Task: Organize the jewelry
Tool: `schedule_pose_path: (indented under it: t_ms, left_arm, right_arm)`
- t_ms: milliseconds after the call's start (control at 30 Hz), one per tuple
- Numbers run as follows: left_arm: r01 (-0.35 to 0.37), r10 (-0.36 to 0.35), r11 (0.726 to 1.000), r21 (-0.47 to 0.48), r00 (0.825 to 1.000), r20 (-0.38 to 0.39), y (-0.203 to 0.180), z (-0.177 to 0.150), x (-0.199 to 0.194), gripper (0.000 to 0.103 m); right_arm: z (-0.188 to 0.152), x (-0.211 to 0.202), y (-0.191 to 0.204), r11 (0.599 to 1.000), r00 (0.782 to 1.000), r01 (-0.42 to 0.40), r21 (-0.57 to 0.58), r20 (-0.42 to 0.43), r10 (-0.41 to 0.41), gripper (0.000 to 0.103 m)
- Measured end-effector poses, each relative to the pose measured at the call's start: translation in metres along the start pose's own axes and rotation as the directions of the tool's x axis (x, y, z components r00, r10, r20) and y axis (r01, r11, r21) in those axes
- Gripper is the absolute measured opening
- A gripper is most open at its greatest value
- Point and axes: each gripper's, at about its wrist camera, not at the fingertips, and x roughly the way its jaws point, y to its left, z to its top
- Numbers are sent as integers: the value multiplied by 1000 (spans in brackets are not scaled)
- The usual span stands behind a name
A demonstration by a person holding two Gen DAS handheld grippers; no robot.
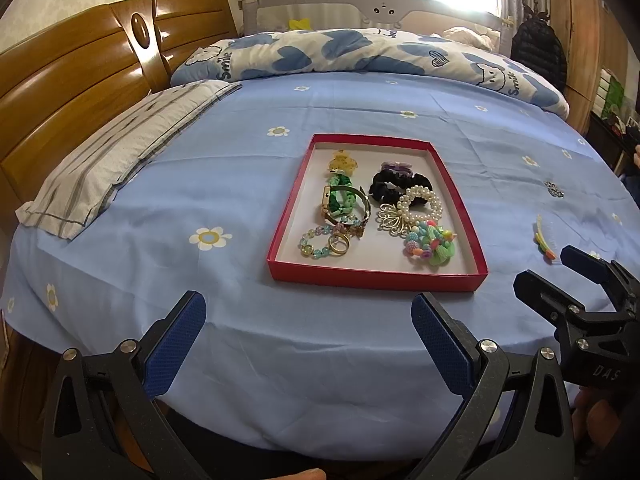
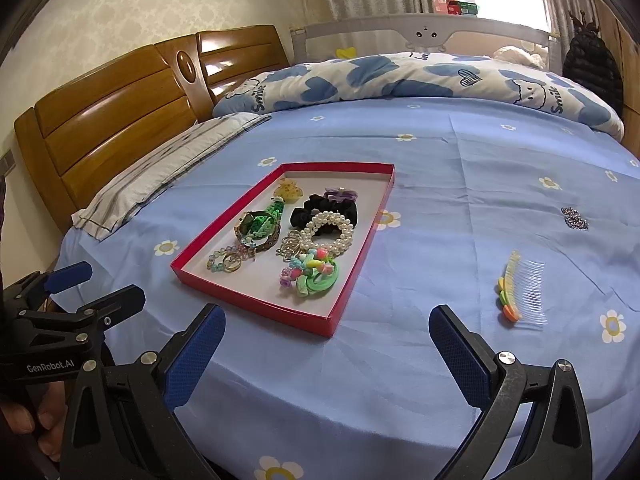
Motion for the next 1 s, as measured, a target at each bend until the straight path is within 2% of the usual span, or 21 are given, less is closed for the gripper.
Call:
schedule_pose_path:
  t_ms: [1000]
  left_arm:
    - [-10, 10, 1000, 13, 1000, 3, -2, -1, 2, 103]
  right_arm:
    - [-1, 1, 3, 1000, 1000, 0, -5, -2, -1, 103]
